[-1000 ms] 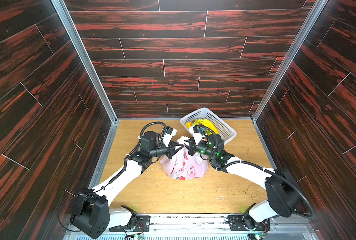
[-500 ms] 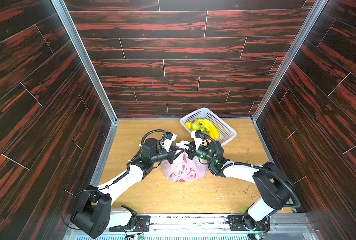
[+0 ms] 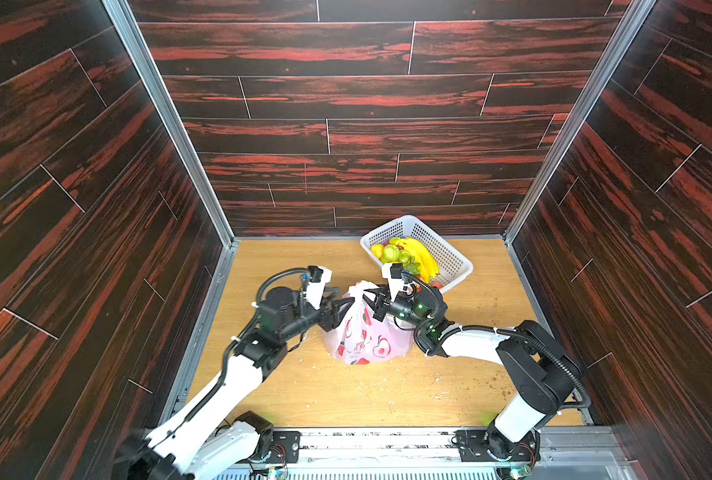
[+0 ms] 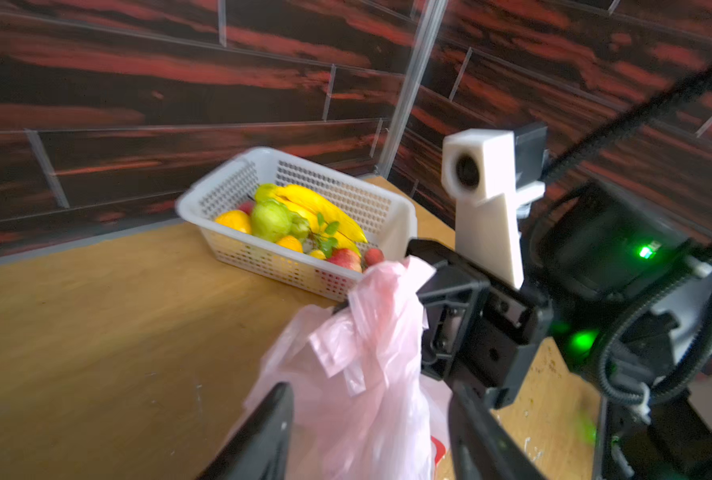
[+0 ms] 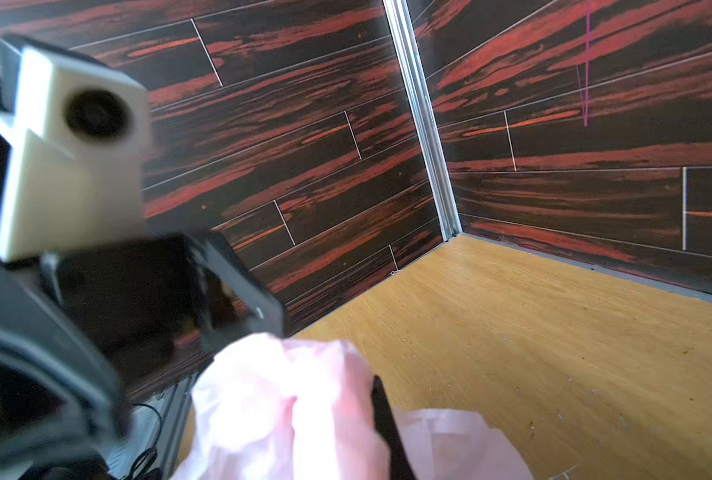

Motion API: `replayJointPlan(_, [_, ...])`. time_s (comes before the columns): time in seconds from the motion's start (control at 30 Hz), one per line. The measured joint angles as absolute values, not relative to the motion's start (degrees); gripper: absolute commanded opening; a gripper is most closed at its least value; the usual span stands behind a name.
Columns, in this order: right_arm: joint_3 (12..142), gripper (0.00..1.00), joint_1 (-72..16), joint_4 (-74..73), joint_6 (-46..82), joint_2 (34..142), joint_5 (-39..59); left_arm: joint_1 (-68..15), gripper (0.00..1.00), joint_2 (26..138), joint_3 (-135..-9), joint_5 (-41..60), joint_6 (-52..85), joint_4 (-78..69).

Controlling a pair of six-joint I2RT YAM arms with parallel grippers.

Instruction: Place the fake fruits into the plastic bag and tie a complex knot

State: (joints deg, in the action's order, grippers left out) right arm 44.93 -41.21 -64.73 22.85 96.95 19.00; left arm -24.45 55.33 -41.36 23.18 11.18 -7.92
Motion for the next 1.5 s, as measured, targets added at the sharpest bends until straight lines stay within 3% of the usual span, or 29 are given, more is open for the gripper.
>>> replayJointPlan(0.3, [44.51, 0.0, -41.36, -64.23, 21.85, 96.95, 18.59, -19.18, 0.64, 56.4, -43.27, 20.84, 12.23, -3.95])
replayJointPlan(0.6, [44.51, 0.0, -41.45, -64.31, 21.91, 96.95, 18.7, -23.18, 0.64, 59.0, -36.91, 25.56, 11.9, -8.58])
replayJointPlan(1.2, [44.51, 0.0, -42.46, -68.29, 24.64, 96.99, 21.89, -28.51, 0.66, 67.02, -35.4, 21.12, 17.74, -21.47])
replayJointPlan(1.5, [42.74, 0.0, -42.5, -69.08, 23.53, 96.99, 21.91, -27.88, 0.76, 58.94, -37.89, 17.54, 16.16, -8.29])
